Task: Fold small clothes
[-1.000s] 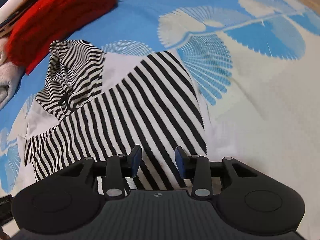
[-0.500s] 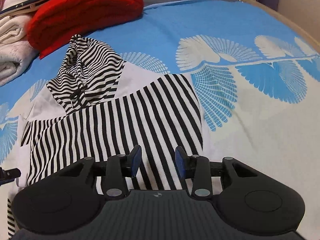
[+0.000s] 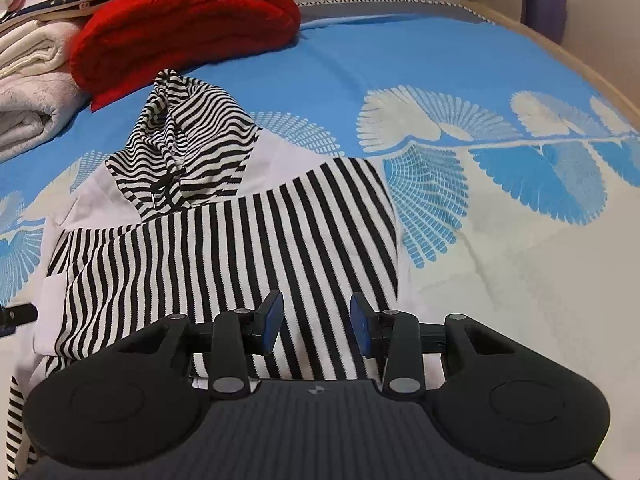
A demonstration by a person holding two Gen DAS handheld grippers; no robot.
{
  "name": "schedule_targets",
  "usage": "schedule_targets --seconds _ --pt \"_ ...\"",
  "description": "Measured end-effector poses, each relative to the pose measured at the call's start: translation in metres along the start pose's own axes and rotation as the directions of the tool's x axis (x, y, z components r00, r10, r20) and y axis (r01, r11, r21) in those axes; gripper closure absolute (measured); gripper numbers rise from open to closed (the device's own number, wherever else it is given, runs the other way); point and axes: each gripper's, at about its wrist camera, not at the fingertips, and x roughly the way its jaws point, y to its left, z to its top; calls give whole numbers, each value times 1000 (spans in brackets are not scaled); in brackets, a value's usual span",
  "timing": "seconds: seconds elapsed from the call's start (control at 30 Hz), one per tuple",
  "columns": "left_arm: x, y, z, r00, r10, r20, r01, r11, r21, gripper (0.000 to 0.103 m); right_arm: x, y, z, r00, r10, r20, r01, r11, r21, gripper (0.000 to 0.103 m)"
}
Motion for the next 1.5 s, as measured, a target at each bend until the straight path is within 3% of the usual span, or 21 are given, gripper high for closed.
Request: schedule_targets --seconds 0.27,0.5,0.7,0.8,0.87,0.93,1.0,1.2,1.4,1.5 --pt "-5 -9 4 996 15 84 -18 999 36 22 -2 -5 2 1000 -17 15 17 999 -36 64" --pt "-2 -20 5 989 47 140 -62 993 103 22 3 -10 4 1000 -22 -2 22 997 -67 64" --pt "-2 -20 6 975 25 221 -65 982 175 24 7 -16 11 1000 -16 -6 16 998 -61 64" --pt "6 -17 6 971 35 235 -84 976 202 42 9 -21 18 1000 -17 -1 17 999 -45 64" --pt "12 -14 9 973 46 227 -92 976 198 63 9 -25 21 1000 -13 2 13 999 -32 64" --pt "20 -10 15 974 40 222 -83 978 192 71 9 -29 25 1000 -13 10 13 1000 -18 64" --pt "31 -11 21 973 53 227 -103 971 215 71 8 -33 28 1000 -21 21 22 1000 -10 65" --pt "72 -22 72 971 50 235 -113 959 260 71 8 -31 31 996 -72 55 75 995 -62 65" --pt "129 -56 150 967 7 254 -78 960 268 71 9 -20 31 995 -68 74 76 992 -104 65" --pt "164 -75 184 955 7 298 -94 956 278 71 13 -19 31 996 -63 58 68 994 -88 65"
